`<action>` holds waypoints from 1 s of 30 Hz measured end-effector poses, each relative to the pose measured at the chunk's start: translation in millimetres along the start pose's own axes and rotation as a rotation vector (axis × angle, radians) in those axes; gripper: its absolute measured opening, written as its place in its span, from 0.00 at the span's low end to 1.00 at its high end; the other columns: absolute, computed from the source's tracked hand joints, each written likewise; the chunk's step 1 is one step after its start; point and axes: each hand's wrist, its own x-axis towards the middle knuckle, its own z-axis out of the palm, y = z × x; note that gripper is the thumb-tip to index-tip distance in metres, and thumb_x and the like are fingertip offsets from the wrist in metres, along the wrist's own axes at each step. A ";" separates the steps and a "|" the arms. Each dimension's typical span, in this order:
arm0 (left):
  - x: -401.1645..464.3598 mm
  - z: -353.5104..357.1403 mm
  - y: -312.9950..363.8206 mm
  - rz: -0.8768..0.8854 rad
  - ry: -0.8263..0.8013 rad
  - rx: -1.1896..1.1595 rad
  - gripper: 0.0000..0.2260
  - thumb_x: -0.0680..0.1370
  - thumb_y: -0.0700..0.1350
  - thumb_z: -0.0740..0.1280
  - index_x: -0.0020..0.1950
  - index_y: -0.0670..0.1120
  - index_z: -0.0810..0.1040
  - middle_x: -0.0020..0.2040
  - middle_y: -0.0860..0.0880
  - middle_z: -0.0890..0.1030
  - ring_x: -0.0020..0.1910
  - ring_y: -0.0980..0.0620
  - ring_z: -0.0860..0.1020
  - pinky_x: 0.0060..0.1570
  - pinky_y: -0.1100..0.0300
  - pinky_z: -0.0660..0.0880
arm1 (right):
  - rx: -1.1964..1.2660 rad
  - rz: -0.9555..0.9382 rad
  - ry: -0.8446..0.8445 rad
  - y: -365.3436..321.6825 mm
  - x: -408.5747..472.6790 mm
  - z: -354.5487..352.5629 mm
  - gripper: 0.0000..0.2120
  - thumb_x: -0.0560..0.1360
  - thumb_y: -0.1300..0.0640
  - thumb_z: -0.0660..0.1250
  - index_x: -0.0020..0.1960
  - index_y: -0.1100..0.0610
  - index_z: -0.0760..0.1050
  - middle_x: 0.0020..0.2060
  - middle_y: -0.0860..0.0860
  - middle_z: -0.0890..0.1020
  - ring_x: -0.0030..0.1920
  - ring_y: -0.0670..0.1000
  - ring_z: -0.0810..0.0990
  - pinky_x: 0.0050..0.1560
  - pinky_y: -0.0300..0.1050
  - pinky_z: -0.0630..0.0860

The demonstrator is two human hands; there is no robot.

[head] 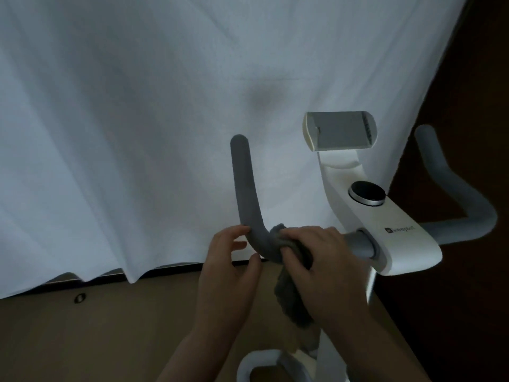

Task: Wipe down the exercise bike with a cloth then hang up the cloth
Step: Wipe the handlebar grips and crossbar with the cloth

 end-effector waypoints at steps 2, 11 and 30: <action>-2.4 -1.0 6.1 -0.036 -0.012 -0.010 0.21 0.73 0.37 0.71 0.58 0.58 0.72 0.56 0.61 0.75 0.53 0.65 0.75 0.47 0.74 0.71 | 0.028 0.017 -0.028 4.9 8.8 -7.5 0.09 0.75 0.53 0.67 0.54 0.47 0.80 0.46 0.42 0.79 0.48 0.43 0.75 0.48 0.37 0.69; -6.7 -14.4 5.1 -0.047 -0.002 0.049 0.18 0.74 0.40 0.70 0.56 0.60 0.73 0.54 0.63 0.76 0.54 0.66 0.75 0.48 0.77 0.69 | -0.023 -0.036 -0.032 -0.3 16.4 4.4 0.08 0.76 0.56 0.66 0.52 0.49 0.81 0.44 0.44 0.81 0.46 0.43 0.73 0.43 0.29 0.65; 17.5 -20.3 -4.3 0.208 -0.196 -0.037 0.15 0.73 0.35 0.71 0.56 0.50 0.79 0.54 0.56 0.79 0.56 0.64 0.74 0.58 0.73 0.69 | -0.150 0.163 0.280 24.5 -5.9 -11.6 0.09 0.74 0.60 0.69 0.53 0.53 0.80 0.47 0.49 0.82 0.48 0.50 0.79 0.53 0.50 0.77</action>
